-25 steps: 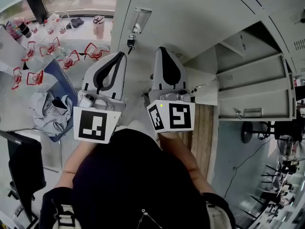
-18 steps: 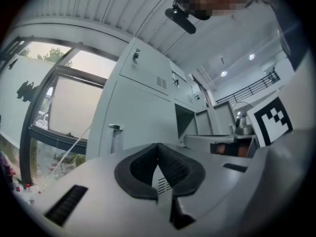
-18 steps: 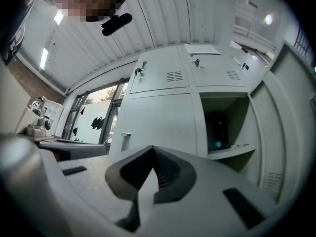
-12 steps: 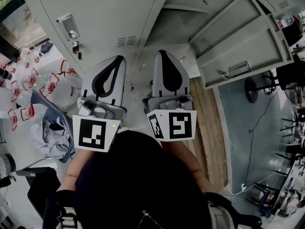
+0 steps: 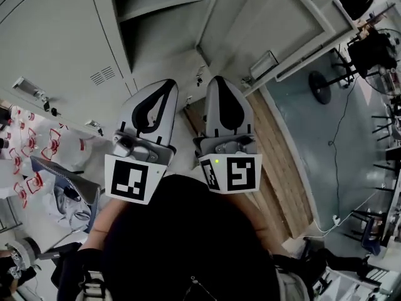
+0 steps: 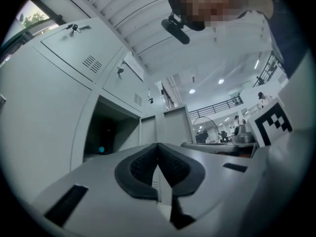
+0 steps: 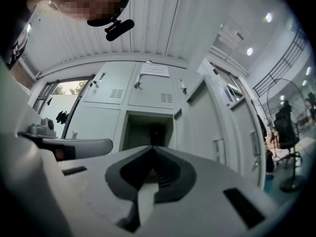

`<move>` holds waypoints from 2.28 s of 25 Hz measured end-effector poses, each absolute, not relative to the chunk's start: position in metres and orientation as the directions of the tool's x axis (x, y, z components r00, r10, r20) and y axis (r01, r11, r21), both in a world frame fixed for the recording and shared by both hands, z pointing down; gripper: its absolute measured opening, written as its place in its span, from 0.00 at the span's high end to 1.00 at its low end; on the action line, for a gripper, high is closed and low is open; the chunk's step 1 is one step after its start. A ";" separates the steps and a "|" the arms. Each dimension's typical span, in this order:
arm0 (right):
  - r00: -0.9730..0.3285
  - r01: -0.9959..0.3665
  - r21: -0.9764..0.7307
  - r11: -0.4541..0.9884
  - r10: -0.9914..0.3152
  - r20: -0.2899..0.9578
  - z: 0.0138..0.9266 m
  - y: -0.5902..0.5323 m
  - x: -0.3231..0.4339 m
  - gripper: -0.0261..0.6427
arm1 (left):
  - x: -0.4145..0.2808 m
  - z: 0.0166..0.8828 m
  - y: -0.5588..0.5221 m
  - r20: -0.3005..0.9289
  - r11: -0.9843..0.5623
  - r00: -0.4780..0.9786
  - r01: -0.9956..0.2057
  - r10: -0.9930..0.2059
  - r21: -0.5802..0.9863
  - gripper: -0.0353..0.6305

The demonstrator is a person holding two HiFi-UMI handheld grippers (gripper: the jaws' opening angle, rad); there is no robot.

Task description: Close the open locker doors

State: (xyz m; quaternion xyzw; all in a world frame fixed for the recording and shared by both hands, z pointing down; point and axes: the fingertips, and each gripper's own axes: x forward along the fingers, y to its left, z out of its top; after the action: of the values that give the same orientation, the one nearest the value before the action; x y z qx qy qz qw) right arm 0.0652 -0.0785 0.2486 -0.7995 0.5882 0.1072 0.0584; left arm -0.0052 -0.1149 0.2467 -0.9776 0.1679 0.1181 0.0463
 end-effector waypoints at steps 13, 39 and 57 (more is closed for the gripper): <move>0.298 -0.947 0.045 -0.319 -0.919 -0.258 0.248 -0.021 0.164 0.96 | 0.112 0.256 -0.059 -0.195 -0.957 0.943 -0.285 -0.270 -0.053 0.94; -0.415 -0.899 -0.064 0.433 -0.890 -0.191 0.268 0.003 0.225 0.81 | 0.172 0.253 -0.029 -0.181 -0.795 0.793 -0.602 -0.582 -0.081 0.94; -0.694 -0.717 -0.025 0.697 -0.716 -0.074 0.301 -0.035 0.198 0.74 | 0.152 0.265 -0.048 -0.125 -0.729 0.739 -0.674 -0.662 -0.118 0.94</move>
State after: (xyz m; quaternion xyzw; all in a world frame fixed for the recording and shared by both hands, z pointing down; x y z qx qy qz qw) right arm 0.1975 -0.0354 0.3010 -0.3892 0.9203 0.0030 0.0389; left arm 0.1516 -0.0478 0.2650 -0.9292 0.3594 0.0373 0.0779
